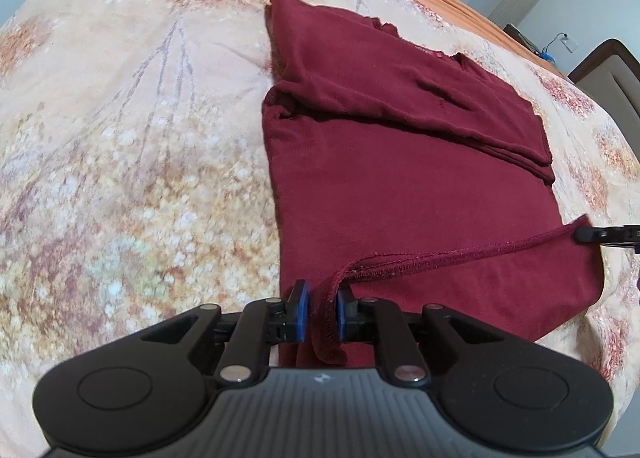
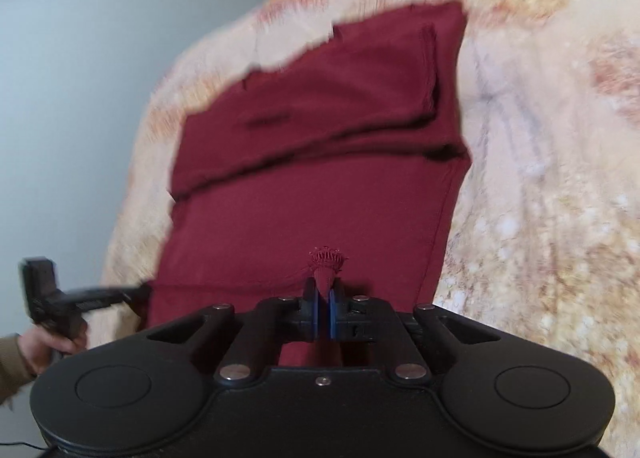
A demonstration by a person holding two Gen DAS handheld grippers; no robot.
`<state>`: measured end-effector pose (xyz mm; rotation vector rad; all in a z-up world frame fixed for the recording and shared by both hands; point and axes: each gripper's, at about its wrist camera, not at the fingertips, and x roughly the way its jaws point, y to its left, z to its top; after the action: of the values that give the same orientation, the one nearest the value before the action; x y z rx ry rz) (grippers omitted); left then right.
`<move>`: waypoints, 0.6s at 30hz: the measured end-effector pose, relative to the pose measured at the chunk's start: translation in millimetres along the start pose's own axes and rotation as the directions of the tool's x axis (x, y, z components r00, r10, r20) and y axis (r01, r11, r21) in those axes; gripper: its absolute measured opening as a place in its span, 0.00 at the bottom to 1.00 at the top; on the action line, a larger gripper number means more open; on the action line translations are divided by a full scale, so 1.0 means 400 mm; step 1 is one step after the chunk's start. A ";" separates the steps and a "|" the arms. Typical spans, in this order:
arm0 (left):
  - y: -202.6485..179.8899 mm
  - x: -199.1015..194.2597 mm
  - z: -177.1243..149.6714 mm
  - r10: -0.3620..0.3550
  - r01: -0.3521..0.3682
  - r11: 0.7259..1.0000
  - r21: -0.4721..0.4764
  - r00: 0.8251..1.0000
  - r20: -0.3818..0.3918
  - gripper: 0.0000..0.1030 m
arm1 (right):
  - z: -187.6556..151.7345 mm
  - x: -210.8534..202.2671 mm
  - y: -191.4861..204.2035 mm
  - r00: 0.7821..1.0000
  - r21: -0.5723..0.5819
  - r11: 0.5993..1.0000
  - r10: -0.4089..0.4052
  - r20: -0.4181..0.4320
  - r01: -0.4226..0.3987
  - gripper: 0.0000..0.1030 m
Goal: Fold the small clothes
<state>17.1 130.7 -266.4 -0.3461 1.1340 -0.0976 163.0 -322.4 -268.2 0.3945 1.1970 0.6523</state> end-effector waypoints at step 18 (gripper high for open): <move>-0.009 -0.029 0.103 -0.189 0.189 0.980 0.057 0.982 -0.012 0.73 | -0.042 -0.032 -0.058 0.989 0.143 0.981 -0.138 0.056 0.129 0.09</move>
<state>49.7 139.4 -239.7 -0.4017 1.1012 -0.2988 150.5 -349.1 -278.3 0.4451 1.1991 0.4386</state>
